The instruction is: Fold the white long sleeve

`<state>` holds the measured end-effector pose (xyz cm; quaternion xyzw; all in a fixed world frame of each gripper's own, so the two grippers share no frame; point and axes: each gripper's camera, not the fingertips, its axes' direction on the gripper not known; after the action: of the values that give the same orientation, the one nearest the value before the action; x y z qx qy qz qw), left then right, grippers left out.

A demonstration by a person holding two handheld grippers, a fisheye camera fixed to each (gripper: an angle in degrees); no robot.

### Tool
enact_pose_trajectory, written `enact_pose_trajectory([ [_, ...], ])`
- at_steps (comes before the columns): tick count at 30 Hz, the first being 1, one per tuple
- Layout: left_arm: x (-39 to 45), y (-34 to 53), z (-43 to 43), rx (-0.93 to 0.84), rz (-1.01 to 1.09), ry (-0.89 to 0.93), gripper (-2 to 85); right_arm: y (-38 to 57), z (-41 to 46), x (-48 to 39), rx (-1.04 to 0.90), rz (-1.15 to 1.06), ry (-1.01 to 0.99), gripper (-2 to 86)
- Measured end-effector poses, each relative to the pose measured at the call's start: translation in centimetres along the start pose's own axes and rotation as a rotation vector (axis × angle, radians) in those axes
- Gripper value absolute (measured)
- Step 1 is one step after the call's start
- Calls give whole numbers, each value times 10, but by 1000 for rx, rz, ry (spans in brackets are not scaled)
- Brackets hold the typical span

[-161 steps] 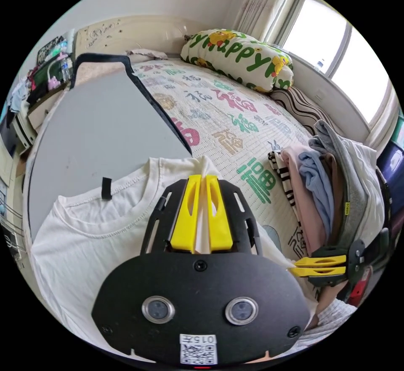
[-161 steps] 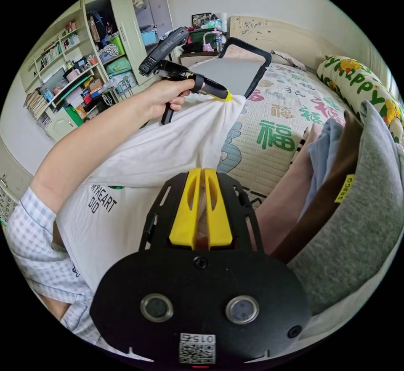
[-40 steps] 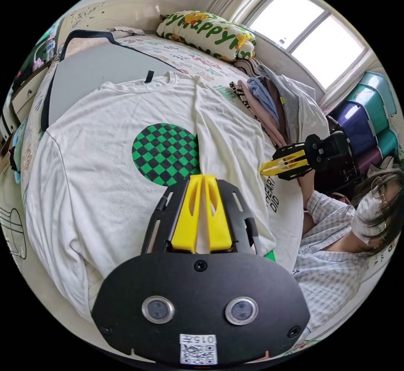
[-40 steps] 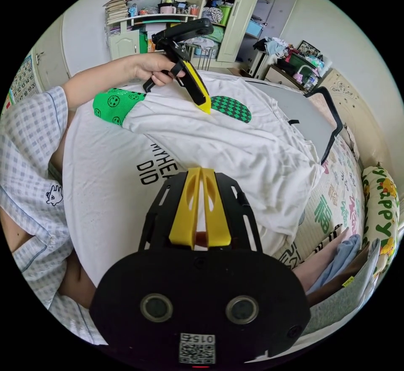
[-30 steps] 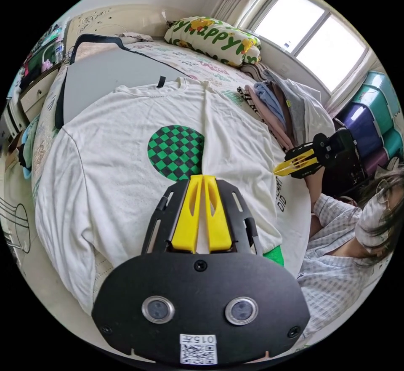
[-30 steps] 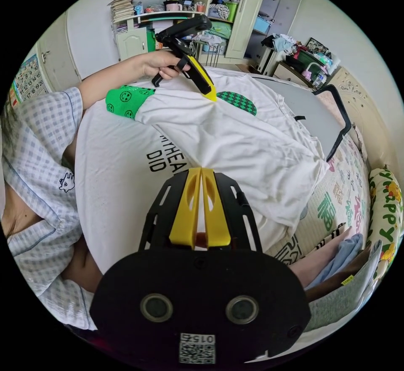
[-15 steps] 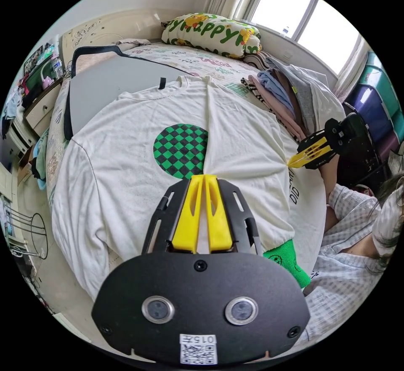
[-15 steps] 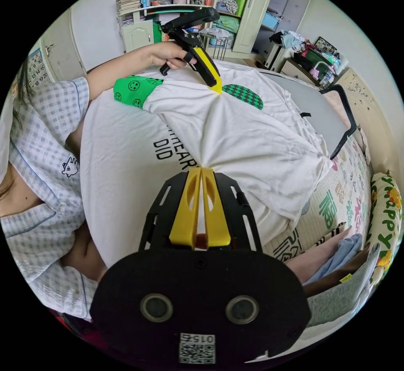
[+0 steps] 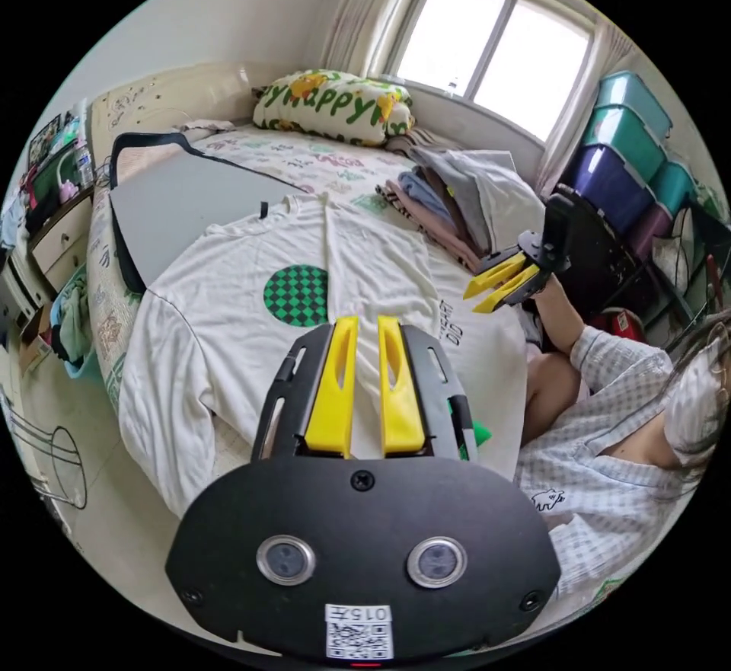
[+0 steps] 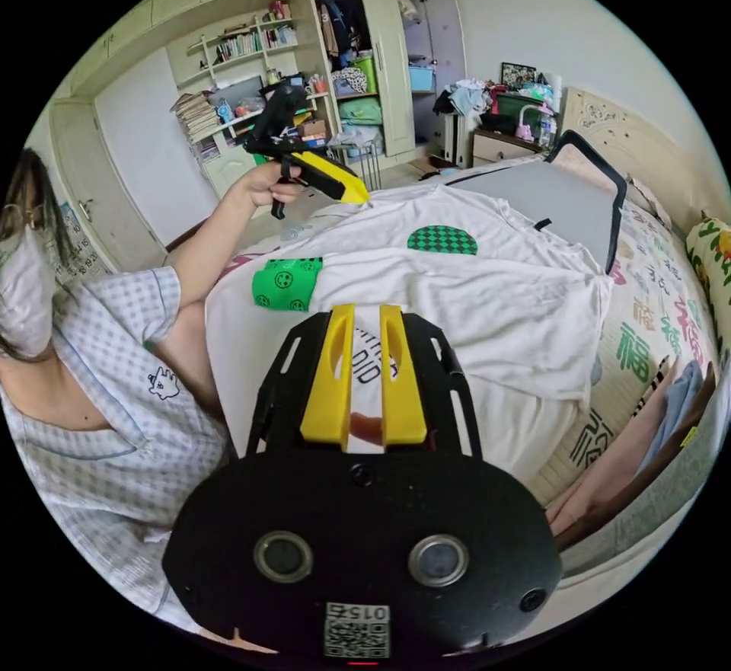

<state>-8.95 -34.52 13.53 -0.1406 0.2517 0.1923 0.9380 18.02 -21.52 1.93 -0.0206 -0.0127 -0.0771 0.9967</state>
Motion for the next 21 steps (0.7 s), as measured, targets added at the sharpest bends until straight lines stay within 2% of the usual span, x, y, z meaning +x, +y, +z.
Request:
enact_pose_trajectory([
  [3,7,-6,40,-115,-5,-21,59,-18,39,-37,-73,-11,156,66],
  [7,-7,-8,84,-141,-72,8,45,-42,84,-59,-219,-32,278,54],
  [10,-21,-5,87,-102,-92,75,8,-47,90,-64,-253,-19,262,15],
  [13,-31,-2,84,-85,-97,62,-2,-44,92,-69,-265,2,240,0],
  [21,-36,-3,98,-64,-86,101,-4,-32,102,-82,-197,53,223,0],
])
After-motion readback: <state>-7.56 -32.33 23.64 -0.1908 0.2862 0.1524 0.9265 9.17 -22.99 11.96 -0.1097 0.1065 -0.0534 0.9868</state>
